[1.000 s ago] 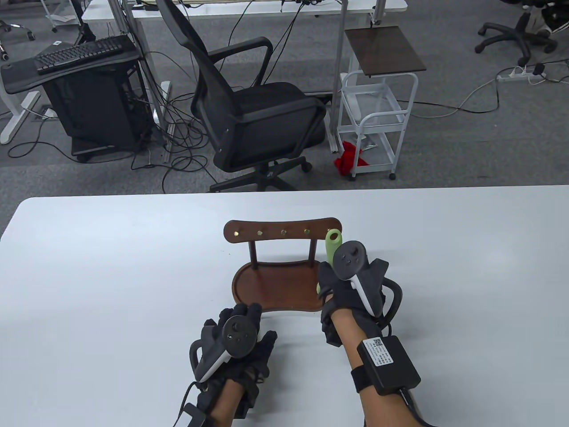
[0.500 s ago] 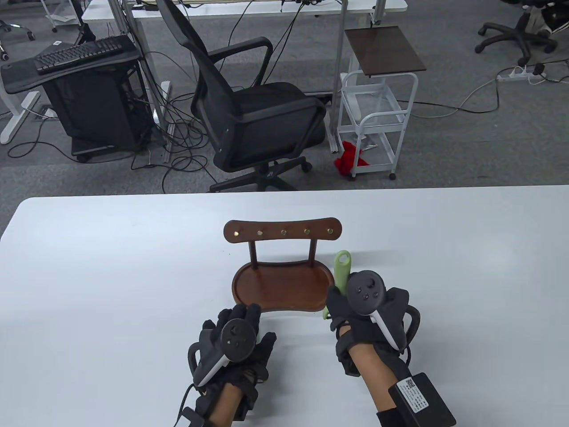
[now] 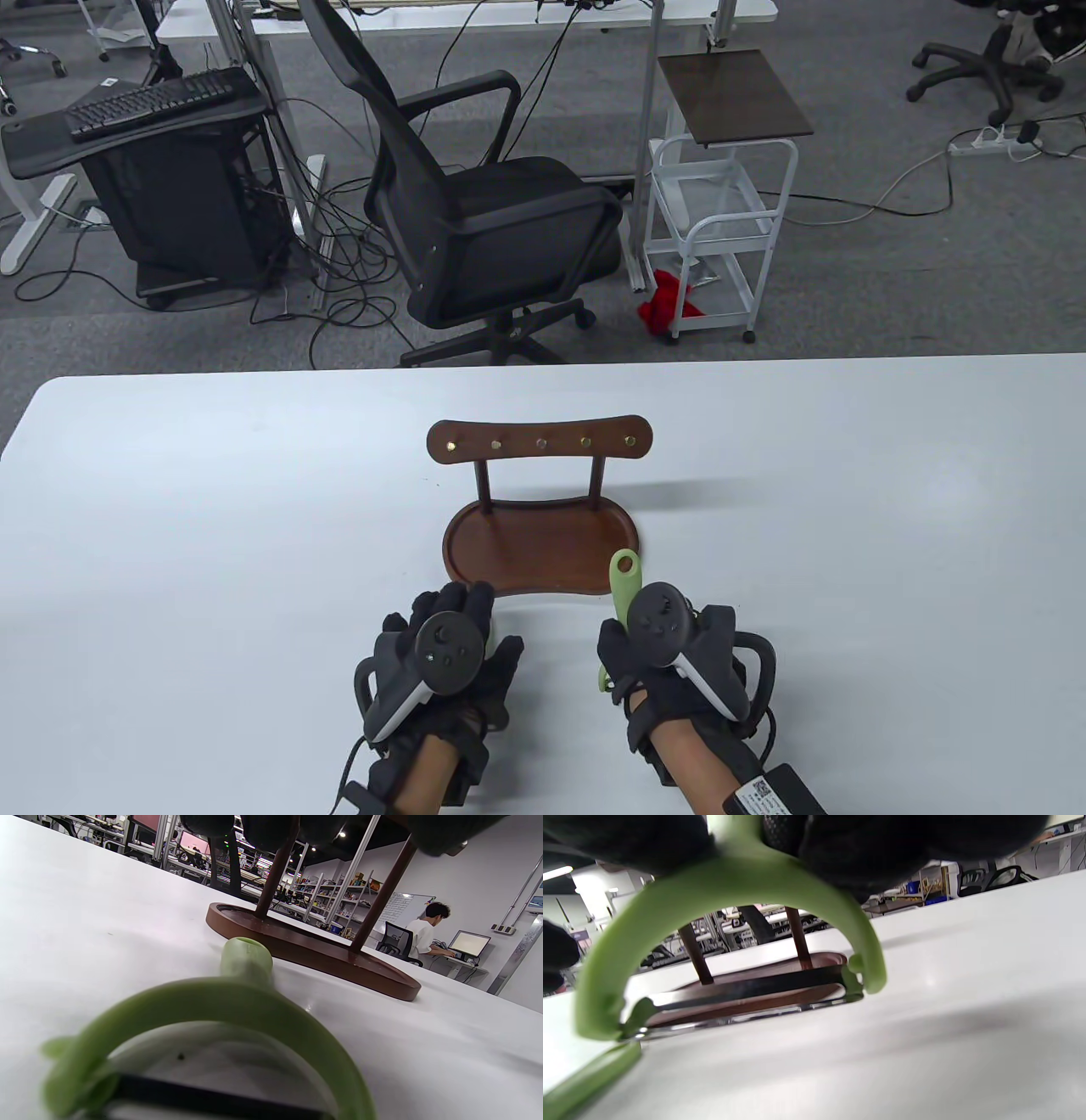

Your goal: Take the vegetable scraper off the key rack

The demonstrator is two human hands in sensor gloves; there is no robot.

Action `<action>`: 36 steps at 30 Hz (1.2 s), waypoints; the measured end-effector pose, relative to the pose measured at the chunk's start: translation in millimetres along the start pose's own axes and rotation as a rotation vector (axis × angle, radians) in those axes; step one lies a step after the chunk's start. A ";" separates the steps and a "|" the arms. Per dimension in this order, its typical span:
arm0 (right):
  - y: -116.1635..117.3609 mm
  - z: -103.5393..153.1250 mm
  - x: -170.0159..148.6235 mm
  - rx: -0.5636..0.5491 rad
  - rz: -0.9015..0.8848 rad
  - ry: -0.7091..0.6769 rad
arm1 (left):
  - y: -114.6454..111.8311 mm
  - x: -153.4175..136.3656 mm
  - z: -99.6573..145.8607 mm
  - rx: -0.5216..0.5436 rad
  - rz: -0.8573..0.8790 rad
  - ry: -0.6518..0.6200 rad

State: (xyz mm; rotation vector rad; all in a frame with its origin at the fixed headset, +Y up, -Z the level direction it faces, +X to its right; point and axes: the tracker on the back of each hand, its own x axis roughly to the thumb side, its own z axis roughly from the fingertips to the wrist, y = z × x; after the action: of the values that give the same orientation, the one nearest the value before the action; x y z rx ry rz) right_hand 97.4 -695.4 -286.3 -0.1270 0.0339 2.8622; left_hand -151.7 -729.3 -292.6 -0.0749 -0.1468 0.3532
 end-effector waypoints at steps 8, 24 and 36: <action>31.9 -1.3 0.7 0.115 0.099 0.036 | 1.0 0.1 0.5 -0.006 0.004 0.003; 63.1 -15.4 -2.3 0.194 0.252 0.172 | 0.7 0.8 0.0 -0.012 0.004 0.002; 64.6 -14.8 -1.0 0.180 0.310 0.199 | 0.6 1.3 0.2 -0.012 0.002 0.000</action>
State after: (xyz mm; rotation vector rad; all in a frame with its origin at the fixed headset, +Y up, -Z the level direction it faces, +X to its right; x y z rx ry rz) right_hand 81.9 -758.3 -300.3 -0.4016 0.3816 3.1222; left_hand -150.7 -728.2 -292.2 -0.0867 -0.1484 0.3539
